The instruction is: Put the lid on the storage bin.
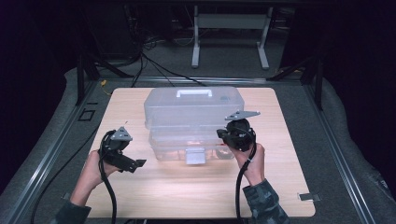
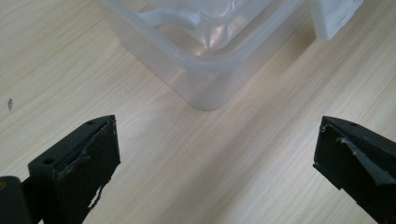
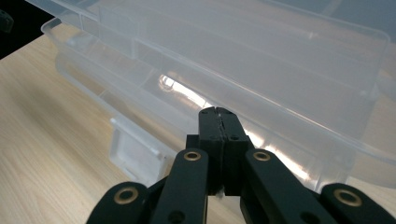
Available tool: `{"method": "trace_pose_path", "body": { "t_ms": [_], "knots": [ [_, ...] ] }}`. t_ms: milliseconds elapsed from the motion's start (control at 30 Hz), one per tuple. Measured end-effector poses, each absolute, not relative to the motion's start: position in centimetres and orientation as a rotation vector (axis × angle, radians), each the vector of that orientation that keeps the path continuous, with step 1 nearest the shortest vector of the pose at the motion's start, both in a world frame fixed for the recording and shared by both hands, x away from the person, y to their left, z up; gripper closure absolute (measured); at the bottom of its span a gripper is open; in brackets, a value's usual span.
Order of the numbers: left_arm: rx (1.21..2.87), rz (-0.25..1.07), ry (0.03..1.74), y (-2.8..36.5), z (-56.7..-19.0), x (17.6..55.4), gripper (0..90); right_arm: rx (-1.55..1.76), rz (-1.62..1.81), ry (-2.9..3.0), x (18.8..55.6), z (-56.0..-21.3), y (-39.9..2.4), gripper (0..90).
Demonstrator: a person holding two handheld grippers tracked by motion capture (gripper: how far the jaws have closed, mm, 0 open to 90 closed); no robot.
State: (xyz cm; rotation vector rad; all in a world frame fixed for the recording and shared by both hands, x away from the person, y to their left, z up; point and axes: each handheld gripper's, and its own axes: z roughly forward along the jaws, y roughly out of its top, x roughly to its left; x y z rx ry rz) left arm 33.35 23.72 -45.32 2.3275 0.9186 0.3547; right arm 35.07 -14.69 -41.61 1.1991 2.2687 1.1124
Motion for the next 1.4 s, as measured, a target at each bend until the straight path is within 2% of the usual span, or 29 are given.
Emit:
{"method": "trace_pose_path", "body": {
  "t_ms": [600, 1067, 1167, 1267, 1333, 1400],
  "knots": [
    [2.311, 0.296, 0.945, 24.0, -47.5, 33.7, 0.2, 1.241, 1.086, 2.327, 34.1, -45.1, -14.5, 90.0],
    [2.299, 0.324, 1.004, 25.5, -48.7, 33.1, 0.1, 1.232, 1.013, 2.376, 32.8, -46.7, -15.5, 89.7],
    [2.309, 0.329, 1.023, 26.2, -49.3, 32.9, 0.1, 1.270, 0.964, 2.364, 32.1, -47.4, -17.0, 85.6],
    [2.315, 0.340, 1.046, 26.8, -50.0, 32.6, 0.1, 1.336, 0.914, 2.353, 31.6, -48.4, -18.8, 77.5],
    [2.316, 0.344, 1.061, 27.2, -50.6, 32.5, 0.1, 1.372, 0.878, 2.323, 31.3, -49.1, -20.1, 67.2],
    [2.317, 0.342, 1.074, 27.5, -51.3, 32.3, 0.1, 1.403, 0.850, 2.299, 30.9, -49.7, -21.3, 60.8]
  ]
}}
